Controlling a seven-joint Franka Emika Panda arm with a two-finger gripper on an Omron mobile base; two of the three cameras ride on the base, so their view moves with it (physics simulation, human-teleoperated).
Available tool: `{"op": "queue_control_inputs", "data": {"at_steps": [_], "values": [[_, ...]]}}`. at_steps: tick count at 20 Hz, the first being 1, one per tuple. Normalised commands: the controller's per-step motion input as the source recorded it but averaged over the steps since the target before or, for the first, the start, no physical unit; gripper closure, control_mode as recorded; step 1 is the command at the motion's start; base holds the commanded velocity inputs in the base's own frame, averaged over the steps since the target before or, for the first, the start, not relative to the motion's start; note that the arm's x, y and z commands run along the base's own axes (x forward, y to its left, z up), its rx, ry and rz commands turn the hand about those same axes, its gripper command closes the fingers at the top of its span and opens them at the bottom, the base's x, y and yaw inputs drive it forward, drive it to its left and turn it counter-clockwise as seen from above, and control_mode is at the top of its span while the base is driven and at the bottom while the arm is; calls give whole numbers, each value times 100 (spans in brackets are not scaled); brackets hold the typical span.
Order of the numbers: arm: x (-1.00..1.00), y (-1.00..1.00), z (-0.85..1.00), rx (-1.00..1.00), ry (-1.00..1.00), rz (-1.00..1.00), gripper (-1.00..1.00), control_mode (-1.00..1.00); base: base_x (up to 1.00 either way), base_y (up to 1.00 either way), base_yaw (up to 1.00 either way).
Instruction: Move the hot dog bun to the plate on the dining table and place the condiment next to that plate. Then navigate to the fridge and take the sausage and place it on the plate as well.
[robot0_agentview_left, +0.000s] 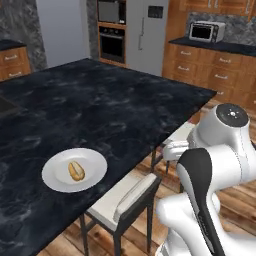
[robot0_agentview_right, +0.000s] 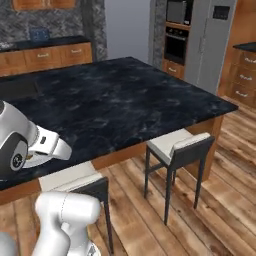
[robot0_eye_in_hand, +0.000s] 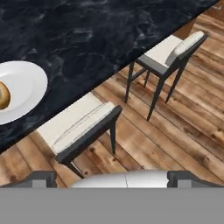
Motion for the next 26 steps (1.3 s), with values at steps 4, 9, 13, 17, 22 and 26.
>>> {"op": "queue_control_inputs", "data": {"at_steps": [4,9,13,17,22,26], "values": [[0,0,0,0,0,0,-100,100,0,-48,-77],[0,0,0,0,0,0,-100,100,1,-66,-66],[0,0,0,0,0,0,-100,100,36,-60,-53],[0,0,0,0,0,0,-100,100,79,-54,-35],[0,0,0,0,0,0,-100,100,100,-51,-20],[0,0,0,0,0,0,-100,100,100,-52,-14]]}}
